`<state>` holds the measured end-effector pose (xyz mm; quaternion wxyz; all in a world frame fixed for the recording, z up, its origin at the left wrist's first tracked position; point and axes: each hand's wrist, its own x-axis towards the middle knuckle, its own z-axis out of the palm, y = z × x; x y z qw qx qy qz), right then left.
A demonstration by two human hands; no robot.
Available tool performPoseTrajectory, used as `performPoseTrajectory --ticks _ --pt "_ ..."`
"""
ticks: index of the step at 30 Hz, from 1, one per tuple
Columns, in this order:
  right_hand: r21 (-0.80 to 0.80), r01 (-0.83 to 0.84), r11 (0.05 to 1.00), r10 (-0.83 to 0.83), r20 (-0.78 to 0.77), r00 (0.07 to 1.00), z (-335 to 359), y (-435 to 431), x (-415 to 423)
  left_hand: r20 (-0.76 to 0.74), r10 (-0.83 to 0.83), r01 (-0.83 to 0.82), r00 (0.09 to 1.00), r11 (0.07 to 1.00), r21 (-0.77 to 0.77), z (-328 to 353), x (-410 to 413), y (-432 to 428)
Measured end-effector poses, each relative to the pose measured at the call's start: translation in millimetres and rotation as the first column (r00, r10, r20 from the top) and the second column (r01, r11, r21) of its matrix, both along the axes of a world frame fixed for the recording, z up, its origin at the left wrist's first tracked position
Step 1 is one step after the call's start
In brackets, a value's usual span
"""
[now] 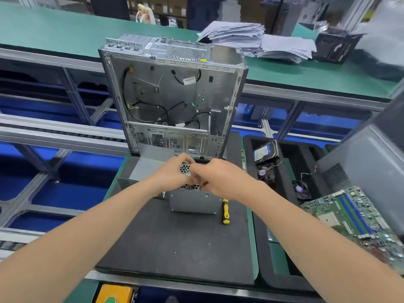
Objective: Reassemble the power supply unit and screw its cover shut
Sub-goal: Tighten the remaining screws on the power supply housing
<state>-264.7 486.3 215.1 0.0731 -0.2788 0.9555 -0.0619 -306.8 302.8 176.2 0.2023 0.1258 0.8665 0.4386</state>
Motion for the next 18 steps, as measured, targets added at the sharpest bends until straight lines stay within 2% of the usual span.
performPoseTrajectory --ticks 6,9,12,15,18 --pt "-0.160 0.179 0.971 -0.172 0.055 0.983 -3 2 7 -0.227 -0.164 0.139 0.960 0.983 -0.122 7 -4 -1" --pt "-0.216 0.300 0.929 -0.288 0.084 0.954 -7 0 9 -0.183 -0.274 0.270 0.944 0.962 -0.044 6 -10 -2" --pt "-0.242 0.417 0.876 -0.391 0.150 0.908 -8 0 10 -0.191 -0.381 0.375 0.905 0.925 -0.067 5 -12 -1" --pt "-0.274 0.520 0.809 -0.474 0.217 0.853 -8 3 13 -0.210 -0.381 0.365 0.900 0.924 -0.113 3 -12 3" --pt "-0.346 0.593 0.727 -0.523 0.279 0.805 -10 7 17 -0.151 -0.394 0.363 0.907 0.911 -0.196 6 -13 6"
